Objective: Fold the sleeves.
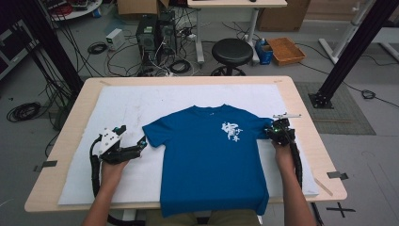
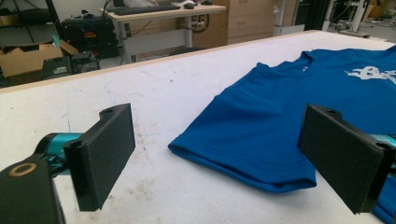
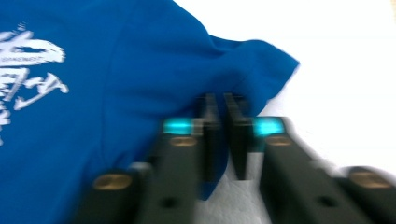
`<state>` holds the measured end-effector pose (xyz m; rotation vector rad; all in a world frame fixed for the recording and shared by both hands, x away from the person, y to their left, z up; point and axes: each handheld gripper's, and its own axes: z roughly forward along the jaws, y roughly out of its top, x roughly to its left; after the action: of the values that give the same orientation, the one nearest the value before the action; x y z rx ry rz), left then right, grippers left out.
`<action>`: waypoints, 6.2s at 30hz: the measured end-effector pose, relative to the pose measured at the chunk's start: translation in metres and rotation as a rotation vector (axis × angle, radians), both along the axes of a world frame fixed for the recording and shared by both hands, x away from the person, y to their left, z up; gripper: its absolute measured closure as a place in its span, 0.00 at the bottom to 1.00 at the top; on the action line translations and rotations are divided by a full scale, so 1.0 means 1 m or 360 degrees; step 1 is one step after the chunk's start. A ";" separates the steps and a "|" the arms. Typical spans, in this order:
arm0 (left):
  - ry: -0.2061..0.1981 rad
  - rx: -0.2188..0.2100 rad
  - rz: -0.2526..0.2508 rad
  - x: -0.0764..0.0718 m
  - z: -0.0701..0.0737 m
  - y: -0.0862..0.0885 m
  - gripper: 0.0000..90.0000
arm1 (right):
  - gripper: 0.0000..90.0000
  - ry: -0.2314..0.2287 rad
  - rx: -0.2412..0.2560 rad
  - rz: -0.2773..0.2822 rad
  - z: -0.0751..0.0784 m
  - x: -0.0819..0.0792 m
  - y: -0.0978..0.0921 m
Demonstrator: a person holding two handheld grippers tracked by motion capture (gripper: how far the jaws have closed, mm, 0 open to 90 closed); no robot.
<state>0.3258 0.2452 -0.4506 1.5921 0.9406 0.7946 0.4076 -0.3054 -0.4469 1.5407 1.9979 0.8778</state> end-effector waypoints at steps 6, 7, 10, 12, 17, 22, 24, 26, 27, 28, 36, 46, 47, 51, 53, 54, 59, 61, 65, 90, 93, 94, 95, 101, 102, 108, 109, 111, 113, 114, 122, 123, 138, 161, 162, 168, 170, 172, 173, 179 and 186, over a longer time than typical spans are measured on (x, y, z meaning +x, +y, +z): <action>0.0004 -0.0003 -0.0002 0.000 0.000 0.000 0.13 | 0.99 -0.0324 0.0056 0.0210 0.024 -0.012 0.018; 0.0004 -0.0003 -0.0002 0.000 0.000 0.000 0.13 | 0.99 -0.0324 0.0056 0.0210 0.024 -0.012 0.018; 0.0002 0.0005 -0.0002 0.000 0.000 0.000 0.13 | 0.79 -0.0410 0.0324 0.0614 0.037 -0.019 0.048; -0.0001 0.0004 -0.0001 0.000 0.000 0.000 0.13 | 0.74 -0.0497 0.0352 0.0577 0.042 -0.024 0.053; 0.0000 0.0014 -0.0005 0.000 0.000 -0.001 0.13 | 0.75 -0.0519 0.0239 0.0240 0.047 -0.026 0.037; 0.0002 0.0017 -0.0004 0.000 0.000 -0.001 0.14 | 0.54 -0.0205 0.0287 0.0057 0.020 -0.010 0.011; -0.0001 0.0020 -0.0001 0.000 0.000 -0.001 0.14 | 0.52 -0.0133 0.0244 0.0045 0.013 -0.004 0.014; 0.0001 0.0027 -0.0005 0.000 0.000 -0.002 0.14 | 0.52 -0.0023 0.0196 -0.0053 0.005 0.001 0.015; 0.0000 0.0030 -0.0005 0.000 0.000 -0.002 0.14 | 0.58 0.0030 0.0240 -0.0063 0.001 0.003 0.013; -0.0001 0.0033 -0.0006 0.000 0.000 -0.002 0.14 | 0.58 0.0030 0.0240 -0.0063 0.001 0.003 0.013; 0.0001 0.0033 -0.0005 0.000 0.000 -0.002 0.14 | 0.96 -0.0281 0.0240 0.0351 0.024 -0.010 0.031; 0.0001 0.0027 -0.0003 0.000 0.000 -0.002 0.14 | 0.66 -0.0457 0.0307 0.0341 0.043 -0.023 0.036; 0.0001 0.0022 0.0000 0.000 0.000 -0.002 0.14 | 0.76 -0.0401 0.0264 0.0369 0.040 -0.023 0.035; 0.0003 0.0031 -0.0002 0.000 0.000 -0.002 0.14 | 0.88 -0.0302 0.0150 0.0482 0.032 -0.020 0.046; 0.0001 0.0038 -0.0001 0.000 0.000 -0.003 0.14 | 0.87 -0.0171 0.0056 0.0523 0.022 -0.014 0.058; -0.0001 0.0039 -0.0002 0.000 0.000 -0.003 0.14 | 0.82 -0.0070 -0.0022 0.0513 0.008 -0.009 0.066; -0.0001 0.0038 -0.0002 0.000 0.000 -0.003 0.14 | 0.93 -0.0037 -0.0372 0.0354 0.006 -0.007 0.069; 0.0002 0.0038 -0.0001 0.000 0.000 -0.003 0.14 | 0.75 -0.0029 -0.0287 0.0307 0.009 -0.007 0.059; 0.0005 0.0040 0.0002 0.000 0.000 -0.003 0.14 | 0.69 -0.0141 -0.0052 0.0226 0.016 -0.010 0.043; 0.0008 0.0047 0.0001 0.000 0.000 -0.003 0.14 | 0.81 -0.0271 0.0074 0.0218 0.024 -0.009 0.060; 0.0008 0.0048 0.0001 0.000 0.000 -0.003 0.14 | 0.84 -0.0155 0.0044 0.0306 0.011 -0.003 0.062; 0.0008 0.0048 0.0001 0.000 0.000 -0.003 0.14 | 0.90 -0.0117 -0.0003 0.0356 0.007 -0.003 0.067; 0.0008 0.0047 0.0002 0.000 0.000 -0.003 0.14 | 0.90 -0.0117 -0.0003 0.0356 0.007 -0.003 0.067; 0.0009 0.0043 -0.0001 0.001 0.000 -0.003 0.14 | 0.82 0.0072 0.0023 0.0712 0.006 -0.006 0.084; 0.0009 0.0043 -0.0002 0.001 0.000 -0.003 0.14 | 0.82 0.0021 0.0077 0.0763 0.013 -0.011 0.082; 0.0008 0.0041 -0.0001 0.001 0.000 -0.003 0.14 | 0.90 -0.0040 0.0033 0.0570 0.010 -0.010 0.068; 0.0008 0.0041 -0.0001 0.001 0.000 -0.003 0.14 | 0.90 -0.0008 0.0004 0.0563 0.006 -0.009 0.070; 0.0007 0.0041 0.0000 0.001 0.000 -0.003 0.14 | 0.90 0.0013 -0.0023 0.0568 0.002 -0.008 0.071; 0.0010 0.0045 0.0001 0.001 0.000 -0.003 0.14 | 0.89 -0.0014 -0.0184 0.0434 0.004 -0.007 0.075; 0.0009 0.0047 0.0000 0.001 0.000 -0.003 0.14 | 0.89 -0.0014 -0.0184 0.0434 0.004 -0.007 0.075; 0.0009 0.0045 0.0002 0.001 0.000 -0.003 0.14 | 0.69 -0.0084 -0.0027 0.0229 0.011 -0.007 0.059; 0.0009 0.0046 0.0002 0.001 0.000 -0.003 0.14 | 0.69 -0.0112 0.0007 0.0238 0.012 -0.007 0.057; 0.0013 0.0042 0.0007 0.001 0.000 -0.003 0.14 | 0.78 -0.0177 -0.0241 0.0323 -0.004 0.040 0.091; 0.0023 0.0045 -0.0002 0.002 0.000 -0.003 0.14 | 0.91 -0.0014 0.0002 0.0700 0.012 -0.012 0.078; 0.0022 0.0050 -0.0004 0.002 0.000 -0.003 0.14 | 0.91 0.0012 -0.0024 0.0721 0.010 -0.013 0.080; 0.0025 0.0040 -0.0003 0.002 0.000 -0.003 0.14 | 0.76 0.0061 0.0131 0.0849 0.005 -0.015 0.085; 0.0030 0.0041 -0.0006 0.002 0.000 -0.003 0.14 | 0.72 -0.0022 0.0164 0.0811 0.012 -0.018 0.079; 0.0030 0.0046 -0.0002 0.002 0.000 -0.003 0.15 | 0.72 -0.0091 0.0176 0.0742 0.019 -0.021 0.073; 0.0028 0.0046 -0.0002 0.002 0.000 -0.003 0.15 | 0.72 -0.0132 0.0159 0.0719 0.022 -0.024 0.072; 0.0028 0.0059 -0.0007 0.002 0.001 -0.004 0.15 | 0.80 -0.0076 0.0021 0.0758 0.015 -0.024 0.103; 0.0030 0.0054 -0.0008 0.002 0.000 -0.003 0.16 | 0.99 -0.0009 -0.0009 0.0714 0.006 -0.015 0.114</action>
<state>0.3281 0.2418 -0.4501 1.6334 0.9402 0.7970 0.3924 -0.1915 -0.4406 1.0961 2.3836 1.0368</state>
